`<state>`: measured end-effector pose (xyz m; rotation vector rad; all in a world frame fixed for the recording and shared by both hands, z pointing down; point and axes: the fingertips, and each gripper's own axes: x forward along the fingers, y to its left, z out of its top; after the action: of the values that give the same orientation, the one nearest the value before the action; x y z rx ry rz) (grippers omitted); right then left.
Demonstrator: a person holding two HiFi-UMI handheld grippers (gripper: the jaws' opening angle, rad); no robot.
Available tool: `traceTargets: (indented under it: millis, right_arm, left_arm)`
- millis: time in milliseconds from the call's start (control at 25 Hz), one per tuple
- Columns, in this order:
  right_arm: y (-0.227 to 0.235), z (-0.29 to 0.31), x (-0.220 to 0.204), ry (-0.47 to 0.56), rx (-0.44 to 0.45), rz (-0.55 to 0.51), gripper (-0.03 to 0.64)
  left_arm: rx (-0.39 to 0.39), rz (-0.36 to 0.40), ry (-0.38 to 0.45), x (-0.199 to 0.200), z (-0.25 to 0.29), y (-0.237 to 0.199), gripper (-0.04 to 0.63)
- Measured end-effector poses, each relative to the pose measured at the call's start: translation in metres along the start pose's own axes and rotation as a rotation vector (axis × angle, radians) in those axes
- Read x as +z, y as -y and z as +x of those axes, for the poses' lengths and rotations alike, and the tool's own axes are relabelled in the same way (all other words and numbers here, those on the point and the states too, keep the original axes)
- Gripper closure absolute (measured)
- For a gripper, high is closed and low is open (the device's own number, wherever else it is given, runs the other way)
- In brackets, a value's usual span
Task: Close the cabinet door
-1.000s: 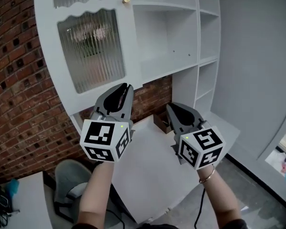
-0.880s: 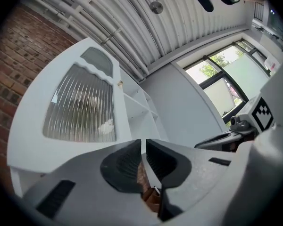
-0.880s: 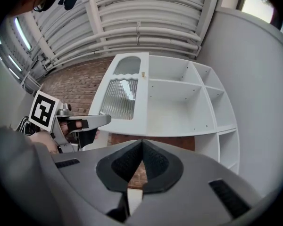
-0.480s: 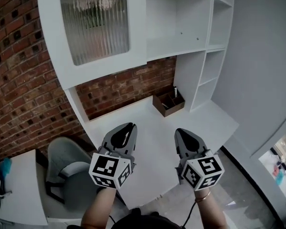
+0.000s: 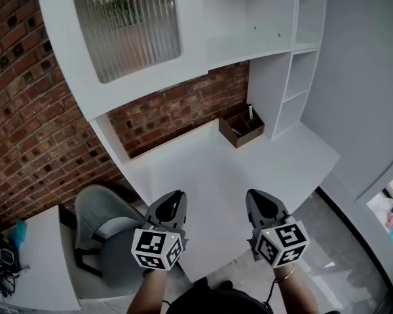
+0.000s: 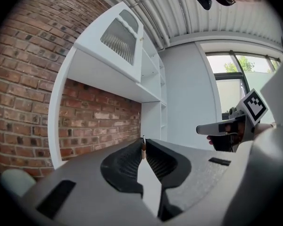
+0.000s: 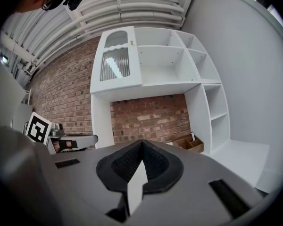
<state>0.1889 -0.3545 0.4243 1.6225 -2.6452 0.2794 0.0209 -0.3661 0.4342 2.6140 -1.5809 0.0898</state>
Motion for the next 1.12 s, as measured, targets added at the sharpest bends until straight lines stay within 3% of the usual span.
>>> traceTargets:
  millis: [240,440,1120]
  right_arm:
    - [0.005,-0.005,-0.022,-0.012,-0.017,0.054,0.617]
    - [0.011,-0.007,-0.031,0.002,-0.043,0.079,0.617]
    - [0.009,-0.007,-0.056,-0.06,-0.03,0.03,0.617]
  left_arm:
    - [-0.004,-0.025,-0.034,-0.021,-0.005,0.003,0.56]
    - [-0.008,0.002,-0.047,-0.027,-0.006,0.007,0.56]
    - [-0.013,-0.013,-0.108,-0.053,-0.002,0.007,0.56]
